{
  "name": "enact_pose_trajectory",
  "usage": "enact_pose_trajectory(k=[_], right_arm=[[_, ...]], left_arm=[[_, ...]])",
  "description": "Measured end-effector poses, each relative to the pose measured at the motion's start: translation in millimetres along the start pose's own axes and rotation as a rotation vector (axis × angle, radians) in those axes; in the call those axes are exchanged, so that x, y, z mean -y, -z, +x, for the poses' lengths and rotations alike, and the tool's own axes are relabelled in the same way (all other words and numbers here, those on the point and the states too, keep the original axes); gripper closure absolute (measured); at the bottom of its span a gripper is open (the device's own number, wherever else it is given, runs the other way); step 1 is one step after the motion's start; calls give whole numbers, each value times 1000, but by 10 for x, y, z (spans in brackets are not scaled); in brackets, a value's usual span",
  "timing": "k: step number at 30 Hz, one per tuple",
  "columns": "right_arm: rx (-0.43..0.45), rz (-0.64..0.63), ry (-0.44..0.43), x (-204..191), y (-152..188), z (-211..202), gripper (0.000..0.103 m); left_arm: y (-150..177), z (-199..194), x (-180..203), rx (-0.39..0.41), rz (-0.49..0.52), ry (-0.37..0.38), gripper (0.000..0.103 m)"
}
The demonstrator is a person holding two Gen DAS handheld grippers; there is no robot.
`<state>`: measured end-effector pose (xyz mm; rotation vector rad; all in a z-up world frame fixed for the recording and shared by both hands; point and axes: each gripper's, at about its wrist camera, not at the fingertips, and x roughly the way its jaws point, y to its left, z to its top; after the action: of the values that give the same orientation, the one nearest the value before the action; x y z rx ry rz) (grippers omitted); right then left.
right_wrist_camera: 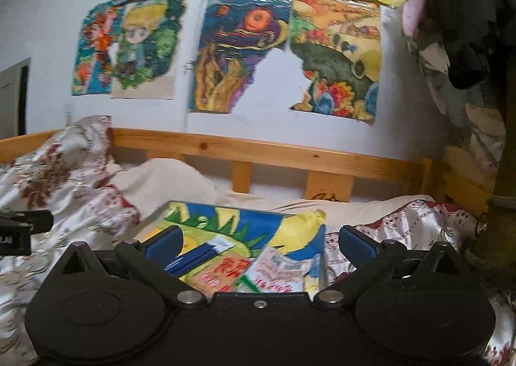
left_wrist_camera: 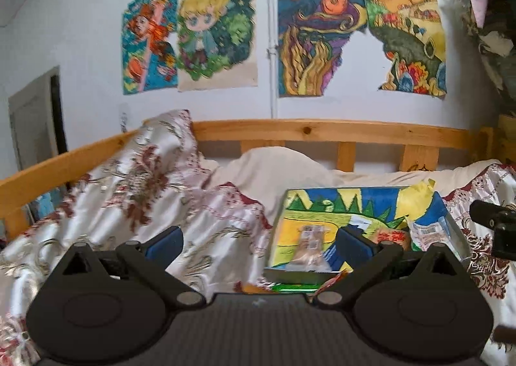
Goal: Organize snacks
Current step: 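Lift both tools away from the tray toward the remaining snacks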
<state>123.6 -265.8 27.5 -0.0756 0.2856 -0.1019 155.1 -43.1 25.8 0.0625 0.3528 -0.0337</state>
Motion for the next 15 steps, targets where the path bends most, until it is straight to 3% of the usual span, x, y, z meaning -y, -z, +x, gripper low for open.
enact_pose_trajectory(k=[10, 15], right_arm=[[-9, -13, -68, -209, 150, -570, 1], [-34, -4, -82, -254, 232, -738, 1]], left_arm=[[193, -485, -266, 0, -11, -45, 1], [324, -564, -374, -98, -9, -56, 1]])
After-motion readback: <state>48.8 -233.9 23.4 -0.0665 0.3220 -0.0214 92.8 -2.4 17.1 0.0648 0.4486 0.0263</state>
